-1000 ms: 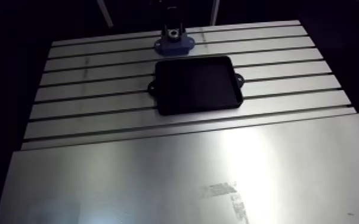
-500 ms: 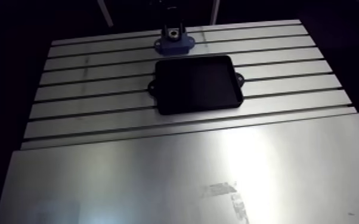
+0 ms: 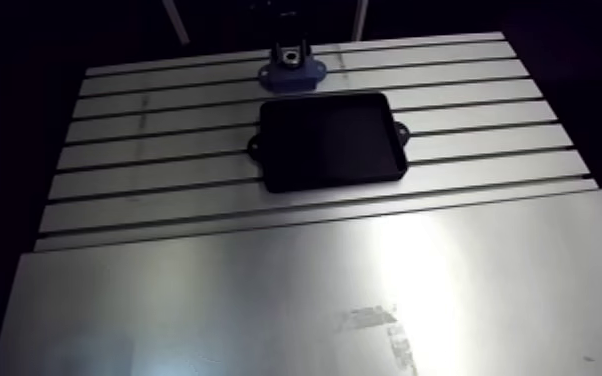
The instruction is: Pick up the bearing and press it into the housing until flush.
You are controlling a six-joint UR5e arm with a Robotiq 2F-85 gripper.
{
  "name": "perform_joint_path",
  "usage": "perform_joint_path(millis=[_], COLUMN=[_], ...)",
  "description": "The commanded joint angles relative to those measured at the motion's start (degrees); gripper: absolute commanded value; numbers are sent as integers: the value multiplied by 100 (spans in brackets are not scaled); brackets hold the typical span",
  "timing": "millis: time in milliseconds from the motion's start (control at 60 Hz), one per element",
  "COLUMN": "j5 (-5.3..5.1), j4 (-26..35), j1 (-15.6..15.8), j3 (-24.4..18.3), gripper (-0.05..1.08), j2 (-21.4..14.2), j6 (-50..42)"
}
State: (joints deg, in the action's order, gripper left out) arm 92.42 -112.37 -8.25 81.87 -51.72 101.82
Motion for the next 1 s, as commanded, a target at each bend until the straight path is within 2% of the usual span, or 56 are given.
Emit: perform_joint_path(millis=[17,1000], j5=[0,17], j4=[0,0], j1=[-1,8], j3=[8,35], gripper=[70,70], j2=[-8,10], j6=[0,0])
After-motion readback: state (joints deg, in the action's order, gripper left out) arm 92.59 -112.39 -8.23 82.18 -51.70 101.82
